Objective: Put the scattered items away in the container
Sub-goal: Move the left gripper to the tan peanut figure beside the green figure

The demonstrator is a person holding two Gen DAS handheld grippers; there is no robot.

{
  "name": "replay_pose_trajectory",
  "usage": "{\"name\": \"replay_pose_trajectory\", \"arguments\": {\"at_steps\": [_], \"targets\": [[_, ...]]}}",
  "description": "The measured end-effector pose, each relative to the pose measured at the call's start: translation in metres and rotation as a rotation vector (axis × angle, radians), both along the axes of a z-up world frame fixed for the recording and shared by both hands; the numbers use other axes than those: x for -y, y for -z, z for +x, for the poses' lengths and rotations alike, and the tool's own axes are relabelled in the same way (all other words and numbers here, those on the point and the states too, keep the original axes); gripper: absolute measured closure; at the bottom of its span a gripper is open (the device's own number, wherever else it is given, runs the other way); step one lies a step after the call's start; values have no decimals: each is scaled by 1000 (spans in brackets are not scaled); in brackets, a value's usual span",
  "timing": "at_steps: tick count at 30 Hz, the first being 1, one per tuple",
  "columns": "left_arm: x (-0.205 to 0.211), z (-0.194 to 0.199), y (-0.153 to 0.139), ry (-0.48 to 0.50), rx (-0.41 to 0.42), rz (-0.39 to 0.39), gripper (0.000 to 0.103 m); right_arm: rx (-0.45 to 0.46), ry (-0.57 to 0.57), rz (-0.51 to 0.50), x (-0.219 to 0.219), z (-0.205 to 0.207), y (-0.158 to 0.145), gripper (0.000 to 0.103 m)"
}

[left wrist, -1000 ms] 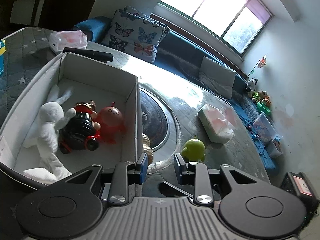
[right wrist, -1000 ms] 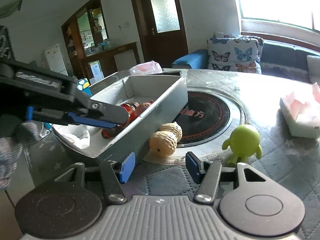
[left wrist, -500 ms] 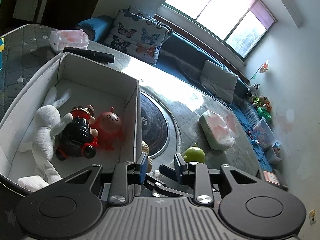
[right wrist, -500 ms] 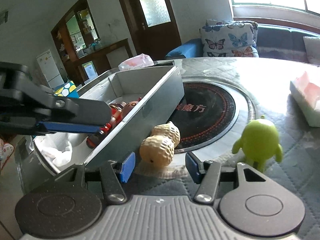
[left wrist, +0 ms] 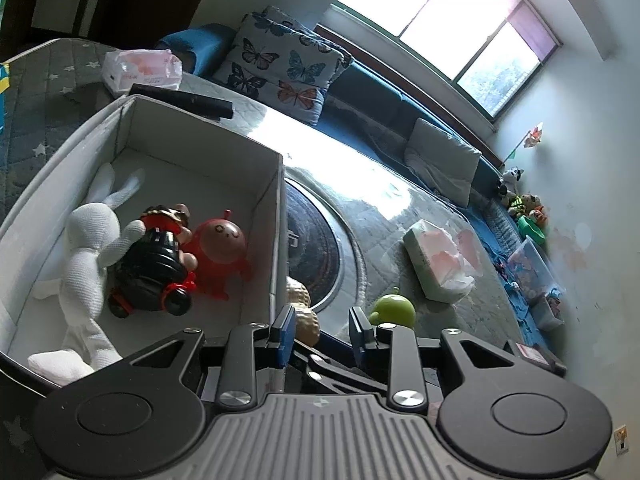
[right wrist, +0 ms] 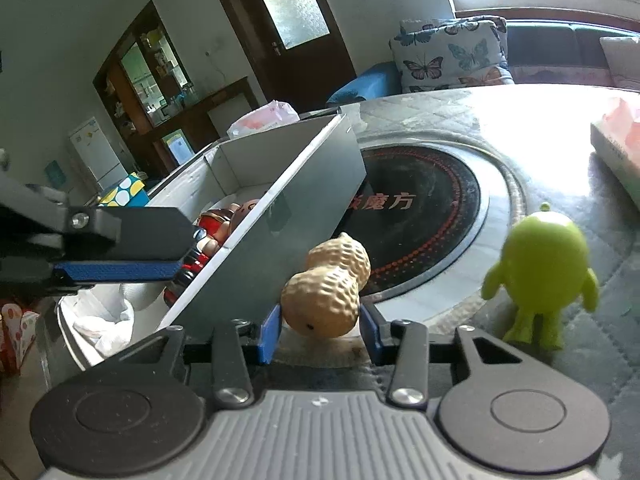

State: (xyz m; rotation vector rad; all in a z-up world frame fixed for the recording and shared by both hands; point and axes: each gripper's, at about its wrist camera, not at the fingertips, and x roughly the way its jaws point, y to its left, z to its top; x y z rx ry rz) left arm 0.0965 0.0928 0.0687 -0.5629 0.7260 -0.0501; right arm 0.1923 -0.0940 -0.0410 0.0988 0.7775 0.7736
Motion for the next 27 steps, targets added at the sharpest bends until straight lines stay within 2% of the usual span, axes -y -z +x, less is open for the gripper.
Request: {"name": "replay_pose_trajectory", "arguments": {"at_steps": [12,16,18,23,27], "targets": [[53,11,-3,115,10,-1,70,25,66,-58,74,-24,-11,61],[78,23,6,154,-16,-19,69,20,91,-65,92,-28,-9,58],[88,30,14,167,-38,-32,69,32,102,-77,97,-30,-8,52],[92,44,31,138,-80,-50,69,51,117,-76,106,-33,-9,52],[83,54,45,97,-125,-100,69,70,119,-74,107,-31,-10,52]]}}
